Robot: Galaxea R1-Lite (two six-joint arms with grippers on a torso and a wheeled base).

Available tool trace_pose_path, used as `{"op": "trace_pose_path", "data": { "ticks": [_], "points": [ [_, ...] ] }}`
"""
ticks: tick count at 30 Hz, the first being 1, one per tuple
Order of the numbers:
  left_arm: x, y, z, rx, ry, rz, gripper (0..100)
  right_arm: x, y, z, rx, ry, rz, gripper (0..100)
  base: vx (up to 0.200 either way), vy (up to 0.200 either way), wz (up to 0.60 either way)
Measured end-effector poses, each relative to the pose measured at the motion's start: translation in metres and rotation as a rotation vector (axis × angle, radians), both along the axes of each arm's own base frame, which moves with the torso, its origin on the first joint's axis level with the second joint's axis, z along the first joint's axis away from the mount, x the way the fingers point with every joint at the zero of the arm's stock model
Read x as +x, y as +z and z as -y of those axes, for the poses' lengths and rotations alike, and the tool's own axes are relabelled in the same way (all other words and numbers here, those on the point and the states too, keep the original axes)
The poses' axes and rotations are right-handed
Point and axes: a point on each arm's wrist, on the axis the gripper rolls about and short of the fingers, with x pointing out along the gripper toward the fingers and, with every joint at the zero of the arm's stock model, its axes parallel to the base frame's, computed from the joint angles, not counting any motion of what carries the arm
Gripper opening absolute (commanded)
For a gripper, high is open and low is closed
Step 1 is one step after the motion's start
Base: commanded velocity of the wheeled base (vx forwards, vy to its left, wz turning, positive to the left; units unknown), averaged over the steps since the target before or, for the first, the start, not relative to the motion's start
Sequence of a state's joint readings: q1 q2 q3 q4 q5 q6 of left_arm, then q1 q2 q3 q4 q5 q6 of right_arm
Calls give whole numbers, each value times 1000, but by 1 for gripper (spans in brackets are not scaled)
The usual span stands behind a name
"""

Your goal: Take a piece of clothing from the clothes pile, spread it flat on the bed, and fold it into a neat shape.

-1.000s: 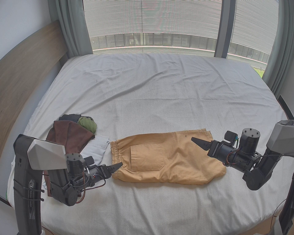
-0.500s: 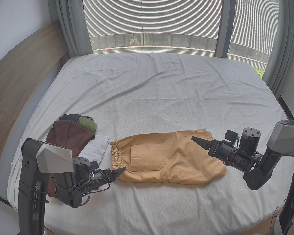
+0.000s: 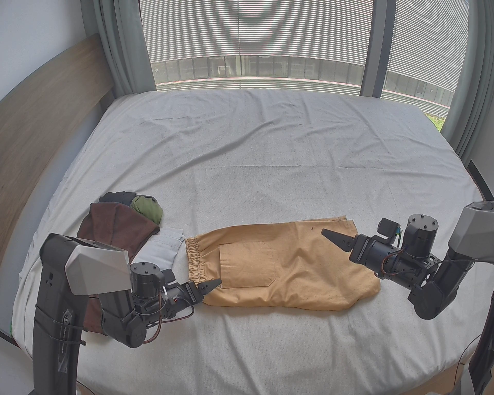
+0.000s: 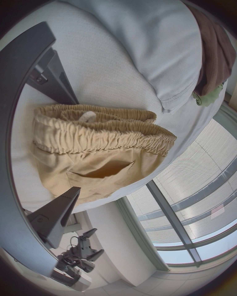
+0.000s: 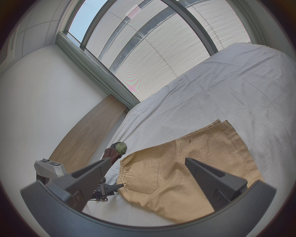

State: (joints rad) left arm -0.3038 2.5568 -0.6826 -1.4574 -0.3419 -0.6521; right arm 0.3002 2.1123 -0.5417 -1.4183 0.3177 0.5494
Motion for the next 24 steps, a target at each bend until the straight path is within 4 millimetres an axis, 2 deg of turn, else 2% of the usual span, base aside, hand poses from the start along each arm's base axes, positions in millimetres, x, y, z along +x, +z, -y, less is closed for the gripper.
{"op": "trace_pose_path", "data": {
  "ticks": [7,17,18,24],
  "points": [
    [8,6,8,-57,6,10,100,0,0,0,0,0,2,100,0,0,0],
    [14,8,8,-56,38,35,100,0,0,0,1,2,3,100,0,0,0],
    [16,8,8,-53,50,41,0,0,0,0,1,2,3,100,0,0,0],
    [19,8,9,-47,63,34,0,0,0,0,1,2,2,100,0,0,0]
  ]
}}
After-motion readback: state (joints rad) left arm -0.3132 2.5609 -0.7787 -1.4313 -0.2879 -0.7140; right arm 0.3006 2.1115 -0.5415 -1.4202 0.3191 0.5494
